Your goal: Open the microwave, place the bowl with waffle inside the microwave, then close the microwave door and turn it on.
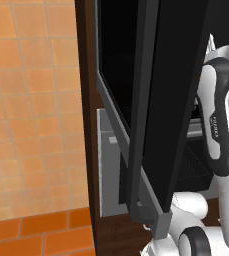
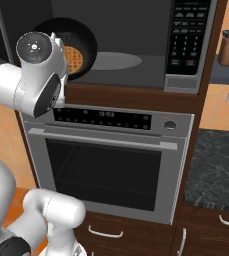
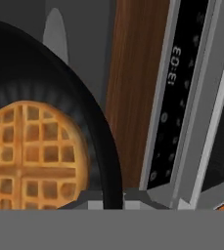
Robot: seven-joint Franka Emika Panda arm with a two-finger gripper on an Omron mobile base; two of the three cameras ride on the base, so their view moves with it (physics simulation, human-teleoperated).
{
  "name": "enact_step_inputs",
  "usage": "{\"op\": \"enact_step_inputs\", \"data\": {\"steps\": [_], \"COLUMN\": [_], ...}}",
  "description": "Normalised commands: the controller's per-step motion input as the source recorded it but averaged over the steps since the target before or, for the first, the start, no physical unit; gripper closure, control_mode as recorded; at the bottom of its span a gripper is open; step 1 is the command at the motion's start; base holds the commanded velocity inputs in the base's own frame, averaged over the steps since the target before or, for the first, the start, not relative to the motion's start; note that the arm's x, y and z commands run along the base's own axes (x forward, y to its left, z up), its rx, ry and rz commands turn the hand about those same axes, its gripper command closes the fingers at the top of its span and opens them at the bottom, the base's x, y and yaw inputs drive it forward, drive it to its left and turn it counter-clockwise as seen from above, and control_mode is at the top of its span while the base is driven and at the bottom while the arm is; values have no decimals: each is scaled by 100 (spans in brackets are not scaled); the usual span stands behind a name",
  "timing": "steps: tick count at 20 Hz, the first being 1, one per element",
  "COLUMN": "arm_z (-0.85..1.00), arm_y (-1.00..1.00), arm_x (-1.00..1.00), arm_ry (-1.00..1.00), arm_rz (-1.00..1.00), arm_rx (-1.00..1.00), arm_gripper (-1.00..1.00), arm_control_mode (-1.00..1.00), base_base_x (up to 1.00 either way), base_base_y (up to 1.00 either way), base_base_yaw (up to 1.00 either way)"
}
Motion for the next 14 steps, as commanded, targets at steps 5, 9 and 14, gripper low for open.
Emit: {"op": "enact_step_inputs", "data": {"steps": [5,9,14], "arm_z": [0,0,-5], "arm_y": [-3,-7,-8], "arm_x": [87,88,95], "arm_ry": [0,0,0], "arm_rz": [-14,-15,-10], "arm_rx": [-12,-12,-7], "arm_gripper": [100,100,100], "arm_control_mode": [-100,-100,-100], "base_base_x": [0,0,0], "base_base_y": [0,0,0], "base_base_yaw": [0,0,0]}}
